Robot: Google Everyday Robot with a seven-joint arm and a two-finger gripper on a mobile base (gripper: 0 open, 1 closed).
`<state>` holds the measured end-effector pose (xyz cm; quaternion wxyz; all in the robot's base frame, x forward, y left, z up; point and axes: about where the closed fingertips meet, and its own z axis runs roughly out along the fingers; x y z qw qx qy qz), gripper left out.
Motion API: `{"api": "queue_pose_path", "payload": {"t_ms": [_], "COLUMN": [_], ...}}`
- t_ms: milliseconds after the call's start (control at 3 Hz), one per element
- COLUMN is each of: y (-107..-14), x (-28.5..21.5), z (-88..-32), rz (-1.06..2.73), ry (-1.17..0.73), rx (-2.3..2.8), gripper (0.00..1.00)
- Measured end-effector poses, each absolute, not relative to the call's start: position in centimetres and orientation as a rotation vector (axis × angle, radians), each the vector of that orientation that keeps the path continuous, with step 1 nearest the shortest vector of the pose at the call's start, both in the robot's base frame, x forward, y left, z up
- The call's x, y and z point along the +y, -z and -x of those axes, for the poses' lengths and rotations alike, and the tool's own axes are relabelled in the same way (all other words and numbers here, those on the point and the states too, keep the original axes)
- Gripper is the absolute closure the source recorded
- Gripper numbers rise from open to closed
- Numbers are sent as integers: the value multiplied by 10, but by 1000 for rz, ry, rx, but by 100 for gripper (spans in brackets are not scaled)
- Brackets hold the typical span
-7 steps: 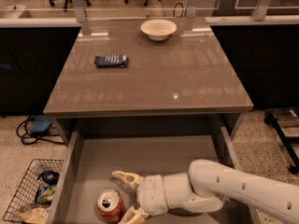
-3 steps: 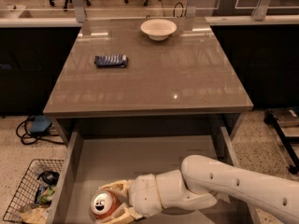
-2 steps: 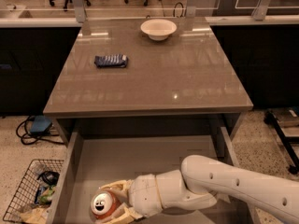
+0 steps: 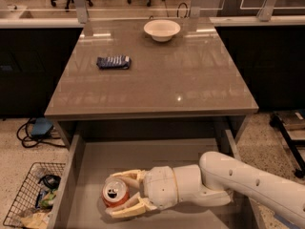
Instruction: Pick coke can from top drawer and place on counter
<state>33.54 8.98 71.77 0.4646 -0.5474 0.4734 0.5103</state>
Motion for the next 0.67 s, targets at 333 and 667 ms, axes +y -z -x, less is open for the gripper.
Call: {"api": "queue_pose_path", "payload": {"t_ms": [333,667], "y": [-747,-792], "x": [71,43], "z": [-349,-367], "rz": [1293,1272], "ry": [-1263,-1223], "rx": [1167,1239], "gripper": [100,100]}}
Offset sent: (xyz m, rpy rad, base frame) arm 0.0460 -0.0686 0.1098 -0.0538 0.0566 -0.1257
